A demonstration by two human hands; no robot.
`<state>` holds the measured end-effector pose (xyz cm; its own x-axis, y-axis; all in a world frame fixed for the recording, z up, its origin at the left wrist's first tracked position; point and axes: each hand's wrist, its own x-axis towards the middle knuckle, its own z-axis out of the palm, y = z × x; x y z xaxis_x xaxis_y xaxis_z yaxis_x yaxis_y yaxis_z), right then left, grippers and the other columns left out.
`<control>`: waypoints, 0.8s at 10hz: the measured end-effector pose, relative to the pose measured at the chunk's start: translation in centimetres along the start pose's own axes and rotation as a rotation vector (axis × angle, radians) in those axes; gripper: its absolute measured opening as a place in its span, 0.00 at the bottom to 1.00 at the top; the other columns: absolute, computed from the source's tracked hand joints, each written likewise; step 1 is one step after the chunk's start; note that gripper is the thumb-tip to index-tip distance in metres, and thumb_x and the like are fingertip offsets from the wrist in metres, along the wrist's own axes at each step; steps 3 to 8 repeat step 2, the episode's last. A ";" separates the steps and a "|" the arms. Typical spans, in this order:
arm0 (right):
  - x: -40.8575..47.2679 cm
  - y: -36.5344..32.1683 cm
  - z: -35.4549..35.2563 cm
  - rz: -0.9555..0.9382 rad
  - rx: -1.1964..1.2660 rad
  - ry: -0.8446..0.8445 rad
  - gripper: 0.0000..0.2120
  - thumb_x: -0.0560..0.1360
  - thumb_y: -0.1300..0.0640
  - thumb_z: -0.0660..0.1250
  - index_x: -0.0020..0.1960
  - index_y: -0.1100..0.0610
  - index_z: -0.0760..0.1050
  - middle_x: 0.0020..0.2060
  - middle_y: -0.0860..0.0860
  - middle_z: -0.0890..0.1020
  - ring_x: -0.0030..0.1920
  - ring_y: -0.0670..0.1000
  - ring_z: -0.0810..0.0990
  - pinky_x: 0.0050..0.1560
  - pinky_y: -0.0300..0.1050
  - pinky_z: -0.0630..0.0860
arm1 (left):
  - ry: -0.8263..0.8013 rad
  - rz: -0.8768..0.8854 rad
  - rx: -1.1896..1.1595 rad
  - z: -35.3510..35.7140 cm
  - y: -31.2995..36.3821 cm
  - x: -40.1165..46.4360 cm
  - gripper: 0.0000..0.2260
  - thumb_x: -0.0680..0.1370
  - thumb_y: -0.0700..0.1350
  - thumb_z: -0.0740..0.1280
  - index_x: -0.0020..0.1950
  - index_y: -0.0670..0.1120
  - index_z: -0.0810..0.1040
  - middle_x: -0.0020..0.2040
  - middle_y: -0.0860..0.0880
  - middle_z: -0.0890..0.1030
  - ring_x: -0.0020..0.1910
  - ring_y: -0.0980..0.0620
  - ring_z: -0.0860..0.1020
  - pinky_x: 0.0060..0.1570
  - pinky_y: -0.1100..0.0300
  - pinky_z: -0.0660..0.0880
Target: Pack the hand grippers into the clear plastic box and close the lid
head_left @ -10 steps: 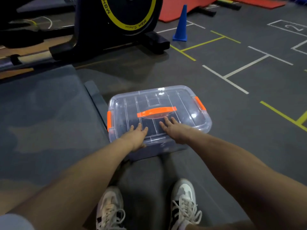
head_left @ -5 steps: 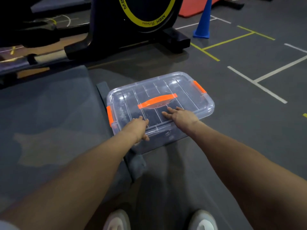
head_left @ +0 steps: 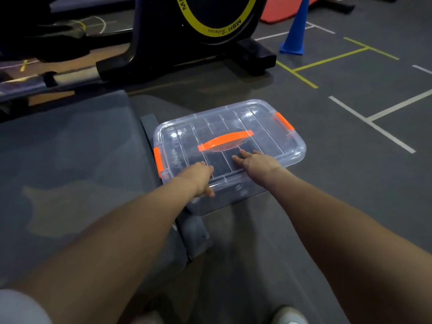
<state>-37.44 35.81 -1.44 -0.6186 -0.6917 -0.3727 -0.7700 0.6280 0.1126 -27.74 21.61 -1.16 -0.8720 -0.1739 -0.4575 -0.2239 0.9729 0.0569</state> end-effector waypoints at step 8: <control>4.4 -0.9 -5.5 -0.078 0.231 -0.221 0.14 0.70 0.52 0.73 0.54 0.56 0.78 0.55 0.56 0.80 0.54 0.54 0.78 0.56 0.45 0.73 | 0.067 0.017 -0.116 -5.2 -4.0 1.9 0.15 0.78 0.56 0.61 0.57 0.49 0.79 0.55 0.48 0.81 0.56 0.46 0.78 0.55 0.54 0.74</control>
